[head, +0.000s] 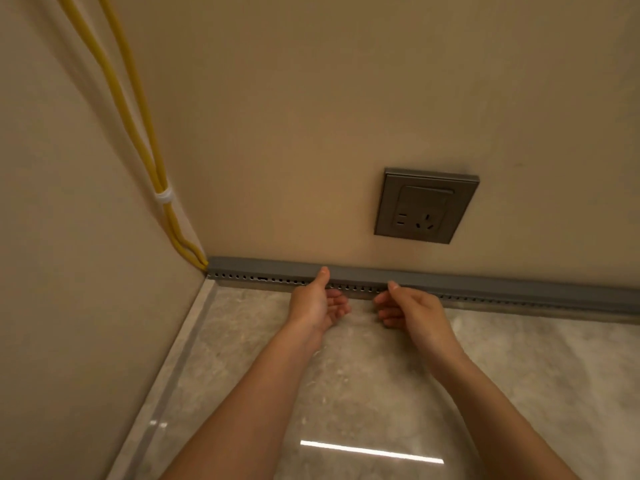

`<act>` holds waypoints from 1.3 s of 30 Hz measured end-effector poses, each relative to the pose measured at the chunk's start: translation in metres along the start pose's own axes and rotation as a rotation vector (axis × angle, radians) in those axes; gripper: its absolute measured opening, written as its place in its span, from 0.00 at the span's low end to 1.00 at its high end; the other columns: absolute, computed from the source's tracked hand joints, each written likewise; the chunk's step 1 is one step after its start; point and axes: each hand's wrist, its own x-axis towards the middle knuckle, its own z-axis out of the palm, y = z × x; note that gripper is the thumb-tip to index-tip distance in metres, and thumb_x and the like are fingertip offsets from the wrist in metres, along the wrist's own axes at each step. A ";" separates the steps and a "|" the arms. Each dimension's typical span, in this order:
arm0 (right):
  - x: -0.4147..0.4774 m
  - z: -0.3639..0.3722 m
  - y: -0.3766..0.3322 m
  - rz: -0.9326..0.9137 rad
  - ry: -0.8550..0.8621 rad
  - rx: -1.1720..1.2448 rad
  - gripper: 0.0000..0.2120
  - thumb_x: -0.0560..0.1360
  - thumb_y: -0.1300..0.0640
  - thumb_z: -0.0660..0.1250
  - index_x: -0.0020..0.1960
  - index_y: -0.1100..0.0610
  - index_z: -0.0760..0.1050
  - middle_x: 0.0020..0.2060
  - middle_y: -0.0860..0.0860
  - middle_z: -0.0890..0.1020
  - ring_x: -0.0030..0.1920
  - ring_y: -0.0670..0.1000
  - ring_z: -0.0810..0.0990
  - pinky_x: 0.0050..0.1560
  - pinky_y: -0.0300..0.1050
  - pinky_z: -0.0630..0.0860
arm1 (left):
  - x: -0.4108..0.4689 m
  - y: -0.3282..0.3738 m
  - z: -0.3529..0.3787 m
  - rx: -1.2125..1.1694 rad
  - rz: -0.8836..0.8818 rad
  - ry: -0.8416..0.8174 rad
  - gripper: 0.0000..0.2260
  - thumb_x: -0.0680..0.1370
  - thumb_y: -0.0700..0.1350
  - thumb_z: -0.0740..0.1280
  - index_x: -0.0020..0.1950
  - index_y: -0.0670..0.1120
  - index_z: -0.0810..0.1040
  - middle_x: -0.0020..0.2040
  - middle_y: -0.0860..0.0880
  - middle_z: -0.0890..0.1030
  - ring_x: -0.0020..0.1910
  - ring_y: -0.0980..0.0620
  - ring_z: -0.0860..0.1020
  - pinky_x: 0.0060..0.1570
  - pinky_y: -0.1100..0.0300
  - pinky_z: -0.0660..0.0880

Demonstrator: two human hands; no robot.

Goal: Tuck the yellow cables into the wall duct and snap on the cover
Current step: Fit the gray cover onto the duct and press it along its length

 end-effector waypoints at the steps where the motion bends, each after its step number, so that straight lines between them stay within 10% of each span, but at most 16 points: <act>1: -0.004 -0.012 0.004 -0.028 0.081 0.003 0.17 0.78 0.55 0.61 0.34 0.58 0.80 0.29 0.52 0.81 0.30 0.47 0.78 0.31 0.35 0.75 | 0.000 -0.001 0.002 0.009 -0.002 -0.003 0.19 0.80 0.52 0.59 0.36 0.38 0.70 0.31 0.42 0.72 0.20 0.52 0.74 0.19 0.67 0.71; 6: -0.012 -0.066 0.018 -0.222 0.424 -0.187 0.17 0.78 0.55 0.61 0.32 0.57 0.78 0.31 0.52 0.82 0.32 0.48 0.78 0.38 0.43 0.72 | 0.003 -0.001 0.000 0.041 -0.019 -0.041 0.20 0.80 0.53 0.58 0.36 0.39 0.69 0.32 0.43 0.71 0.29 0.48 0.72 0.29 0.60 0.71; 14: -0.006 -0.087 0.027 -0.385 0.307 -0.463 0.10 0.78 0.61 0.61 0.39 0.54 0.74 0.32 0.48 0.78 0.33 0.41 0.74 0.35 0.28 0.67 | 0.007 -0.003 0.001 0.035 0.005 -0.016 0.19 0.80 0.52 0.59 0.38 0.38 0.70 0.34 0.42 0.72 0.32 0.47 0.73 0.28 0.60 0.75; 22: -0.002 -0.093 0.031 -0.388 0.195 -0.463 0.05 0.76 0.63 0.63 0.45 0.53 0.73 0.43 0.52 0.79 0.44 0.49 0.76 0.44 0.37 0.70 | -0.005 -0.023 0.038 -0.018 0.094 0.203 0.19 0.80 0.54 0.60 0.36 0.40 0.69 0.31 0.43 0.72 0.23 0.50 0.74 0.18 0.67 0.71; 29: -0.003 -0.094 0.030 -0.413 0.168 -0.469 0.08 0.72 0.66 0.65 0.43 0.54 0.71 0.40 0.49 0.76 0.44 0.50 0.73 0.44 0.42 0.69 | -0.025 -0.056 0.115 0.077 -0.090 -0.157 0.21 0.79 0.55 0.60 0.34 0.41 0.73 0.19 0.49 0.75 0.19 0.53 0.72 0.26 0.62 0.67; 39: -0.001 -0.092 0.026 -0.398 0.188 -0.471 0.05 0.66 0.61 0.59 0.41 0.58 0.72 0.37 0.51 0.76 0.41 0.51 0.73 0.41 0.43 0.69 | -0.024 -0.049 0.136 -0.032 -0.141 -0.156 0.19 0.81 0.48 0.57 0.35 0.39 0.71 0.17 0.49 0.72 0.13 0.57 0.69 0.18 0.68 0.65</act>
